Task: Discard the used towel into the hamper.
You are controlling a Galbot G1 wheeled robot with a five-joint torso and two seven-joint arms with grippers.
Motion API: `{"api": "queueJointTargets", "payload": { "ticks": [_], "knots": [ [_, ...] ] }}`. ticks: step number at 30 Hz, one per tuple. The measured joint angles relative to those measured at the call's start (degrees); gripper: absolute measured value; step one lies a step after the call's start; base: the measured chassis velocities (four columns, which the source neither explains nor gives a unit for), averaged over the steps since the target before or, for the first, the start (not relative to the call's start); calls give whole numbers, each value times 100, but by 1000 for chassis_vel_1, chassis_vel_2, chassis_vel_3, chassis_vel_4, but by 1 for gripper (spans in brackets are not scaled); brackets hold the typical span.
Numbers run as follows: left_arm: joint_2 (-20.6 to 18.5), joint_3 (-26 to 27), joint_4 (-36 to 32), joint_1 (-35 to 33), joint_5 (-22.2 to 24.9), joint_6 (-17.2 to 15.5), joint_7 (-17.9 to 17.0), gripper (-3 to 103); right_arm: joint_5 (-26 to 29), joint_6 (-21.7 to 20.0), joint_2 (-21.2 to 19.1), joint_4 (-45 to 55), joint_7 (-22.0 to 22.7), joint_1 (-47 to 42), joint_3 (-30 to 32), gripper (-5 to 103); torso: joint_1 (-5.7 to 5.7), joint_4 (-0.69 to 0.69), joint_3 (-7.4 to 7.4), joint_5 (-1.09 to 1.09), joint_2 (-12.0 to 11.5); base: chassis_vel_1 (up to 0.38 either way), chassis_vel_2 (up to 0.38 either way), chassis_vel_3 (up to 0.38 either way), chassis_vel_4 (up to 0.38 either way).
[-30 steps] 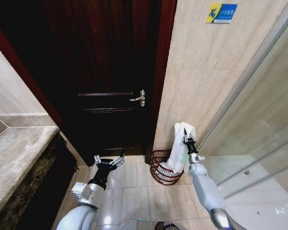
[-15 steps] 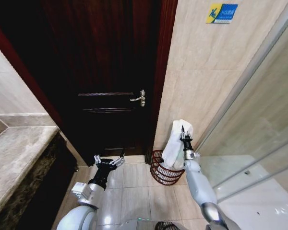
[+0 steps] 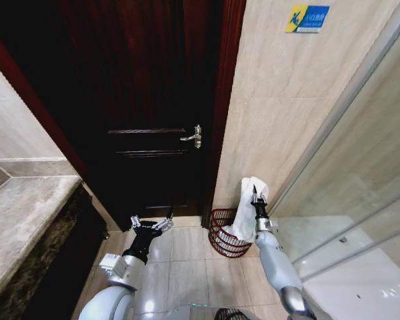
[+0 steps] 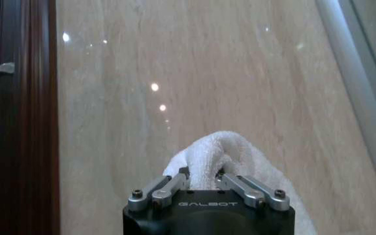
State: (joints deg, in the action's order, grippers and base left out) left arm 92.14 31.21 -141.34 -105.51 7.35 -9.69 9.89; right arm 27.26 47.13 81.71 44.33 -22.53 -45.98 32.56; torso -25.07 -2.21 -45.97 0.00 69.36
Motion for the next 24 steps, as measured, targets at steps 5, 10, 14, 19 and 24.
{"api": "queueJointTargets", "payload": {
  "ticks": [5,10,14,19,24],
  "knots": [
    [0,0,0,0,0,0,0,100,-7,0,152,-252,-9,-22,47,13,0,0,0,0,0,0,0,0,0],
    [0,0,0,0,0,0,0,100,21,0,145,-573,12,1,133,13,0,0,0,0,0,0,0,0,0],
    [0,0,0,0,0,0,0,100,103,1,99,-773,-38,-1,136,13,0,0,0,0,0,0,0,0,0],
    [0,0,0,0,0,0,0,100,91,1,114,-928,-205,-28,145,13,0,0,0,0,0,0,0,0,0],
    [0,0,0,0,0,0,0,100,-76,1,185,-1039,-293,-64,227,13,0,0,0,0,0,0,0,0,0]
  ]
}}
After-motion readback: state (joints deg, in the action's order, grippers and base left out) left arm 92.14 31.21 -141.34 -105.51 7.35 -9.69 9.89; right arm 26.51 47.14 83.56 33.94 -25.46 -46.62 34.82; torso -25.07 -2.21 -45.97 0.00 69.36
